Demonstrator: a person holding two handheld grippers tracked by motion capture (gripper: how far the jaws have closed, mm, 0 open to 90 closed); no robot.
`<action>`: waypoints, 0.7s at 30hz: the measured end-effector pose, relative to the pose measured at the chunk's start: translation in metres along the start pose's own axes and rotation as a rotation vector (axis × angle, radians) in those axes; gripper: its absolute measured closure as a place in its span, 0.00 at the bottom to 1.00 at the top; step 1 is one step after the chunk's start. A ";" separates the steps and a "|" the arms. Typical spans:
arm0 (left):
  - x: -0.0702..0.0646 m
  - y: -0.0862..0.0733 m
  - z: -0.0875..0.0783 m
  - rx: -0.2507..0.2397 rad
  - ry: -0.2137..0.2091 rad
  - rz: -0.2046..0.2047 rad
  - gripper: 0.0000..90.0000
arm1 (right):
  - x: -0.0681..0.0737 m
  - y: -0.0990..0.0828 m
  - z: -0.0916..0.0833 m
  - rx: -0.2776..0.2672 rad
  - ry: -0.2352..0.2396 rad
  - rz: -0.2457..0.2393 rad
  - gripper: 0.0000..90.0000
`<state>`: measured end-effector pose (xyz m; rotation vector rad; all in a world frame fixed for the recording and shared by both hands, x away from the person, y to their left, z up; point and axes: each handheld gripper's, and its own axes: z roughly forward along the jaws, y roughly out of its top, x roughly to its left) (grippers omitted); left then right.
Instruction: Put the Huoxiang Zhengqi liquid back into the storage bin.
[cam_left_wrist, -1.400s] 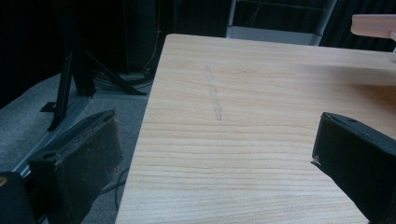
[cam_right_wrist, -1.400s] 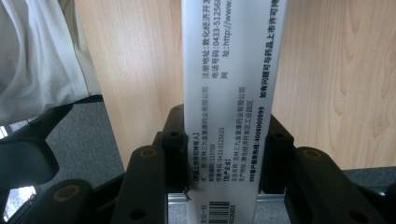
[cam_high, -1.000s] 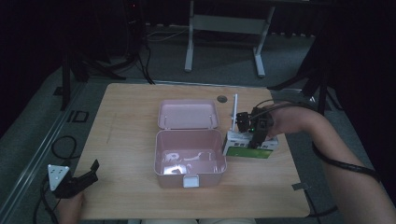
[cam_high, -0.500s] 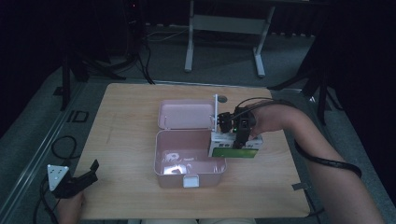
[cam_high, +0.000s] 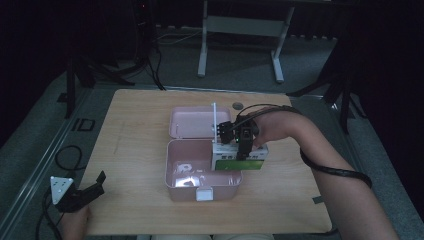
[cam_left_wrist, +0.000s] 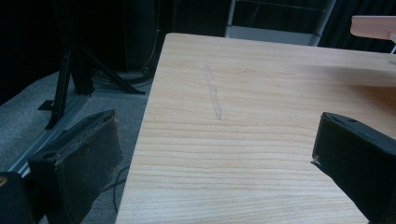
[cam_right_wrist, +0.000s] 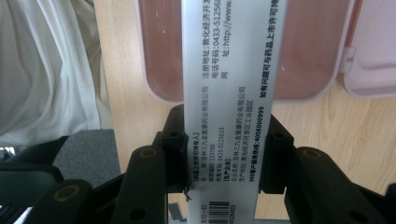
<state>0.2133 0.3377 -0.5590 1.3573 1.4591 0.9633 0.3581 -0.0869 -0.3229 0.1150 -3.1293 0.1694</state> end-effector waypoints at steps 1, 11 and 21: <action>0.000 0.000 0.000 0.000 -0.001 0.001 0.02 | 0.000 0.003 0.000 0.001 0.003 0.000 0.69; -0.001 0.000 0.000 0.003 -0.002 0.007 0.02 | 0.004 0.034 -0.004 0.005 0.000 -0.032 0.69; -0.001 0.000 0.000 0.000 -0.003 0.008 0.02 | 0.006 0.060 0.001 0.004 0.012 -0.057 0.69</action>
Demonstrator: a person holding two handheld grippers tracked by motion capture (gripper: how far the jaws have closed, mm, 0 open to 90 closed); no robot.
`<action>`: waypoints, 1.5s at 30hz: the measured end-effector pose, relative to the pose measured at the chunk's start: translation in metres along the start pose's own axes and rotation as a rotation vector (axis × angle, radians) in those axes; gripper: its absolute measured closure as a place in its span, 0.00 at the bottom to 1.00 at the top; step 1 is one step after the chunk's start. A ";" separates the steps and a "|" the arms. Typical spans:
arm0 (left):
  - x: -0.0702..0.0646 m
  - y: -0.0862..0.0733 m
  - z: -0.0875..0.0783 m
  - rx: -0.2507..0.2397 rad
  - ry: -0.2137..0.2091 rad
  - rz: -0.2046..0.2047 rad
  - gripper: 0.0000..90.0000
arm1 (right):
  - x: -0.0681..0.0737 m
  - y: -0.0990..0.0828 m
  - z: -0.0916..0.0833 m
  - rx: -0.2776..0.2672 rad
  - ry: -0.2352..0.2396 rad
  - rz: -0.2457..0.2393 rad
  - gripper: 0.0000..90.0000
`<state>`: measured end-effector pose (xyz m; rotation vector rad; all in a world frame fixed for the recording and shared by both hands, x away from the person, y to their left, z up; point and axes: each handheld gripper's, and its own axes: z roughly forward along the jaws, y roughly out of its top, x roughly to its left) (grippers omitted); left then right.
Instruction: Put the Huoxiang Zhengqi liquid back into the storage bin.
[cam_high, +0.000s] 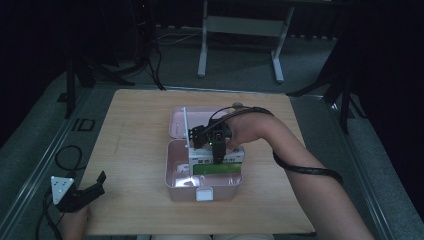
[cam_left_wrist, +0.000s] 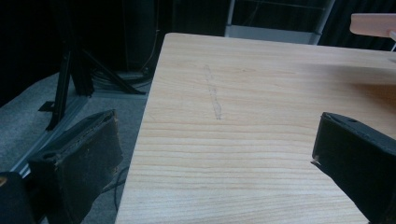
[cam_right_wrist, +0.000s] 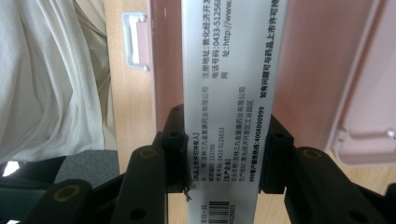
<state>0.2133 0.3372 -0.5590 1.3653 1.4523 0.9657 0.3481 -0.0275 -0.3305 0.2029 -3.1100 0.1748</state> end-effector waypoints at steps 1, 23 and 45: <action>0.000 0.000 0.000 0.001 0.001 -0.002 0.02 | 0.001 0.004 0.005 0.006 0.011 -0.012 0.69; 0.000 0.000 0.001 0.005 -0.001 -0.001 0.02 | -0.007 0.015 0.052 0.013 0.034 -0.008 0.69; 0.000 0.000 0.001 0.008 -0.002 0.003 0.02 | -0.018 0.012 0.105 0.015 0.075 0.021 0.69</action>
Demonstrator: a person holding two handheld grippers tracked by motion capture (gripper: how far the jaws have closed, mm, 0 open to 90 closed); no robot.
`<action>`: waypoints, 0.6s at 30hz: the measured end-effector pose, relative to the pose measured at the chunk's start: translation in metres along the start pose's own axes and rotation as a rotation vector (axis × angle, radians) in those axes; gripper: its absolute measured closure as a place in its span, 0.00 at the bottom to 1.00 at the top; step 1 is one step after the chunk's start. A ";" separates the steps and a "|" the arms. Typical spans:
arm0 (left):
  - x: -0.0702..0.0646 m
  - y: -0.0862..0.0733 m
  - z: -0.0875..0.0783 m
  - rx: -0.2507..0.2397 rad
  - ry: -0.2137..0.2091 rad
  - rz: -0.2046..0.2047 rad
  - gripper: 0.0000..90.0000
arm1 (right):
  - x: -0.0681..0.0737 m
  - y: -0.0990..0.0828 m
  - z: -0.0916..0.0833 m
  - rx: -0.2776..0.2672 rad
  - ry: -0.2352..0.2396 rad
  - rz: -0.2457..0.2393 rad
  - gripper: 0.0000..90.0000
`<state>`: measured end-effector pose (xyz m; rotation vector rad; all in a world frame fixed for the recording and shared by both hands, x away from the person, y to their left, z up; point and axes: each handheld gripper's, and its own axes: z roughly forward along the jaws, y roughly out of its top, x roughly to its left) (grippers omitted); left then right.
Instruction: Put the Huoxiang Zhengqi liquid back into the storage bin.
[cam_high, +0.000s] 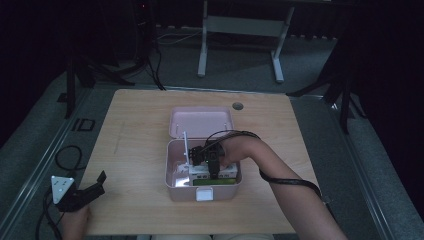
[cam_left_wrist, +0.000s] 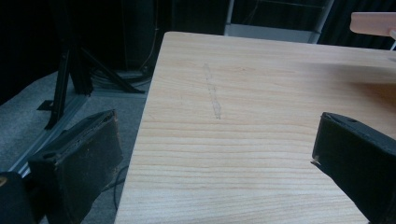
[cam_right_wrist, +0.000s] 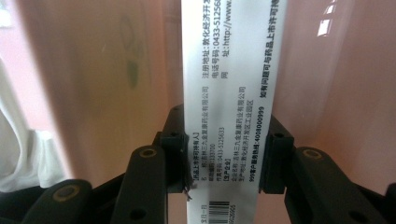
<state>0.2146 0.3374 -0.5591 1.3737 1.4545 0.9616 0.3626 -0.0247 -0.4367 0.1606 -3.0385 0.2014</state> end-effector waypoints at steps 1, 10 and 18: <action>0.000 0.000 0.000 0.000 0.002 0.000 0.02 | 0.000 0.000 0.002 0.002 0.002 -0.002 0.69; 0.000 0.000 0.000 0.001 0.001 0.002 0.02 | -0.001 -0.002 0.015 0.000 0.015 0.003 0.69; 0.000 0.000 0.000 0.002 0.001 0.001 0.02 | 0.001 -0.002 0.022 -0.009 0.027 0.006 0.69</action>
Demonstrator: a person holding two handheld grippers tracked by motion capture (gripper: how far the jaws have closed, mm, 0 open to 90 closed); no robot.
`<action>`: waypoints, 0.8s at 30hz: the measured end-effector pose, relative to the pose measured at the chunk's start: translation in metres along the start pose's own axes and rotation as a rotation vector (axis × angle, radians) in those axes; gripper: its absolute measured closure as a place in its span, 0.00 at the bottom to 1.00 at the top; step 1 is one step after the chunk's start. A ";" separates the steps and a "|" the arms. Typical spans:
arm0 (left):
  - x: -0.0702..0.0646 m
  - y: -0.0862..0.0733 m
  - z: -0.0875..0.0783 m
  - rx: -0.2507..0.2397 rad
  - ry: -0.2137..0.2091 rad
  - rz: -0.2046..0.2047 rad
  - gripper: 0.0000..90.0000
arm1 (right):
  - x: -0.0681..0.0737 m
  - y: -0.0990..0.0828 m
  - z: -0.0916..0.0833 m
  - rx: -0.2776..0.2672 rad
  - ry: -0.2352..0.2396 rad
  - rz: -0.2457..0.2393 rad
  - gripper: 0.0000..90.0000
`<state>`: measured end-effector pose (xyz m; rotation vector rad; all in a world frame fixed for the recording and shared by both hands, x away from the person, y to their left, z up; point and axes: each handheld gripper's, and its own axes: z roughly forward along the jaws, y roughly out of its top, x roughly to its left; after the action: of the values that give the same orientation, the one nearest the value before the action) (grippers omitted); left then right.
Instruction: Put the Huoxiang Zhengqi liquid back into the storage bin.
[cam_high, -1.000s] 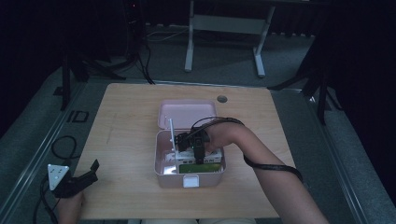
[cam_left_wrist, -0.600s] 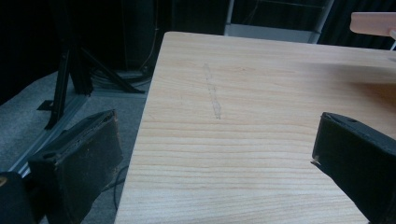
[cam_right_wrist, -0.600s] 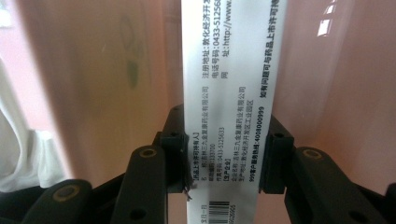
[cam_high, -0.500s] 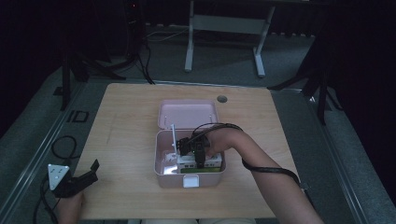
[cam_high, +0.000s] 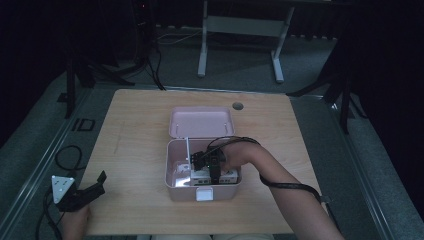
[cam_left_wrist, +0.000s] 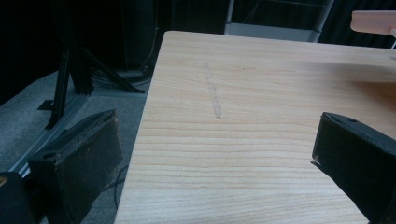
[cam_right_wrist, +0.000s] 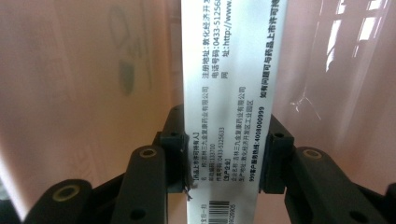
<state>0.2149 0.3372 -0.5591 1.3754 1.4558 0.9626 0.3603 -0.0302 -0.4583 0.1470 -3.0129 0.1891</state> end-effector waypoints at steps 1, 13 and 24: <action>0.000 0.000 0.000 0.000 0.000 -0.001 0.02 | 0.000 0.000 0.000 0.001 0.001 0.001 0.69; 0.000 0.000 0.000 0.002 0.000 0.002 0.02 | 0.000 -0.001 -0.001 -0.001 0.008 -0.006 0.66; 0.000 0.000 0.000 0.004 0.001 0.002 0.02 | 0.004 -0.007 -0.027 0.000 -0.009 0.003 0.64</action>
<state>0.2153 0.3370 -0.5590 1.3799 1.4577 0.9628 0.3601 -0.0337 -0.4306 0.1440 -3.0223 0.1887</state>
